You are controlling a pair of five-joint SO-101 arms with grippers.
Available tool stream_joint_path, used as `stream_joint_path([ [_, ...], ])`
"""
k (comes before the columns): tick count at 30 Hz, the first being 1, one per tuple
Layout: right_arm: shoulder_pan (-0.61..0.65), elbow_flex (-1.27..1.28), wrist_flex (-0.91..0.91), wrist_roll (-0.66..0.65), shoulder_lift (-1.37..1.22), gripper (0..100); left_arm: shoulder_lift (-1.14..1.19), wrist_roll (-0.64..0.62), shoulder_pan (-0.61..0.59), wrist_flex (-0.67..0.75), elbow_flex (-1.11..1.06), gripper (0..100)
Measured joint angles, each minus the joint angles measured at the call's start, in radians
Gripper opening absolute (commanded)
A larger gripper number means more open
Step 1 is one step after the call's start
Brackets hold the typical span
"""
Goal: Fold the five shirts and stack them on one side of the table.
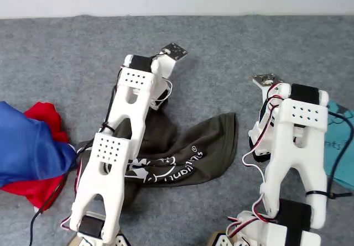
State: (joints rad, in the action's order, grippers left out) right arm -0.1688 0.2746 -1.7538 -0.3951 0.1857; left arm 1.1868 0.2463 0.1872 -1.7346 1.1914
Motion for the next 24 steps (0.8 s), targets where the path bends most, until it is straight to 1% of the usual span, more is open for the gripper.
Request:
stream_joint_path([
  [9, 0.0, 0.0, 0.0, 0.0, 0.0, 1.5, -0.021, -0.002, -0.003, 0.0, -0.02, 1],
  [14, 0.0, 0.0, 0.005, 0.0, -0.002, 1.5, -0.199, -0.002, -0.011, 0.002, -0.155, 1],
  [17, 0.0, 0.0, 0.035, 0.0, -0.005, 1.7, -0.334, -0.02, -0.041, 0.002, -0.275, 1],
  [19, 0.0, 0.0, 0.078, 0.0, -0.005, 5.0, -0.416, -0.043, -0.071, 0.002, -0.351, 1],
  [24, 0.008, 0.0, 0.173, 0.0, -0.072, 20.6, -0.575, -0.057, -0.144, 0.002, -0.486, 1],
])
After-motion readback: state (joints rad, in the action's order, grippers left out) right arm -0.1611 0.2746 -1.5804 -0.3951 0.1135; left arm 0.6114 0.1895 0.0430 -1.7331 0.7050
